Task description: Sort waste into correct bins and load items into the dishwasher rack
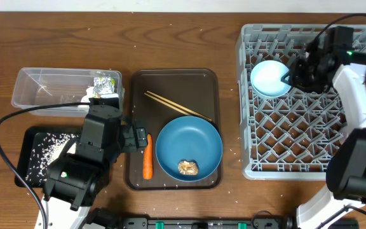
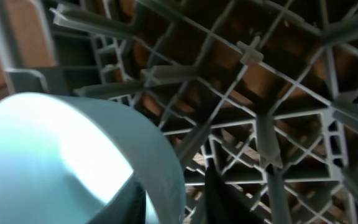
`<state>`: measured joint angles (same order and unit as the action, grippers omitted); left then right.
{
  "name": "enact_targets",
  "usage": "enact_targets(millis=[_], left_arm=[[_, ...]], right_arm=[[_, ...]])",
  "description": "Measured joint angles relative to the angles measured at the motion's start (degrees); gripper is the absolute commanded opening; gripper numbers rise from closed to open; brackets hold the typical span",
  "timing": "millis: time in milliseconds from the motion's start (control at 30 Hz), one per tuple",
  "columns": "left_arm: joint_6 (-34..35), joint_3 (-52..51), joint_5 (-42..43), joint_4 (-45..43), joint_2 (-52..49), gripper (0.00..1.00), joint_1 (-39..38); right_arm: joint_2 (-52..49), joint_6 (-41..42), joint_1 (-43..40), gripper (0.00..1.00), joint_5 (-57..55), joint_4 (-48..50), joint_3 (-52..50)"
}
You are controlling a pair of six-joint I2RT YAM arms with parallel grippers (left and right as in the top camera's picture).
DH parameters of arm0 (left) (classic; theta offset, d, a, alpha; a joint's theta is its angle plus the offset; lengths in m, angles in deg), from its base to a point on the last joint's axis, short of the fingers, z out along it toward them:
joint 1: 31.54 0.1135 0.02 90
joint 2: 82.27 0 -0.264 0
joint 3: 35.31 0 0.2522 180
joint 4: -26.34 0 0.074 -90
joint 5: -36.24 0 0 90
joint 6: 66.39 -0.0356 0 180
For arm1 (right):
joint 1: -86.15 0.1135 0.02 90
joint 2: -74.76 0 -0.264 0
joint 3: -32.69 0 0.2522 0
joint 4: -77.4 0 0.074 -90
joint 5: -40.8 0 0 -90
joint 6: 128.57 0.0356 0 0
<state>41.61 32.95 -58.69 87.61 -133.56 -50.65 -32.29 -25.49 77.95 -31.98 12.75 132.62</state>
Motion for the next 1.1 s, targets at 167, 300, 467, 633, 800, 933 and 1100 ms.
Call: enact_targets(millis=[167,300,467,633,800,933,1100], left_arm=[[0.0,0.0,0.0,0.0,0.0,0.98,0.0],[0.0,0.0,0.0,0.0,0.0,0.98,0.0],[0.0,0.0,0.0,0.0,0.0,0.98,0.0],[0.0,0.0,0.0,0.0,0.0,0.98,0.0],[0.0,0.0,0.0,0.0,0.0,0.98,0.0],[0.0,0.0,0.0,0.0,0.0,0.98,0.0],[0.0,0.0,0.0,0.0,0.0,0.98,0.0]], right_arm=[[-0.4,0.8,0.5,0.01,-2.3,1.5,0.0],[-0.4,0.5,1.1,0.01,-5.0,0.9,0.0],[0.9,1.9,1.6,0.01,-16.2,-4.7,2.8],[7.8,2.5,3.0,0.01,-31.6,-8.5,8.9],[17.8,2.8,8.6,0.01,-47.0,-10.8,12.2],[18.3,2.9,14.6,0.01,-58.7,-16.3,12.7],[11.7,2.8,20.5,0.02,-70.4,-20.9,12.3]])
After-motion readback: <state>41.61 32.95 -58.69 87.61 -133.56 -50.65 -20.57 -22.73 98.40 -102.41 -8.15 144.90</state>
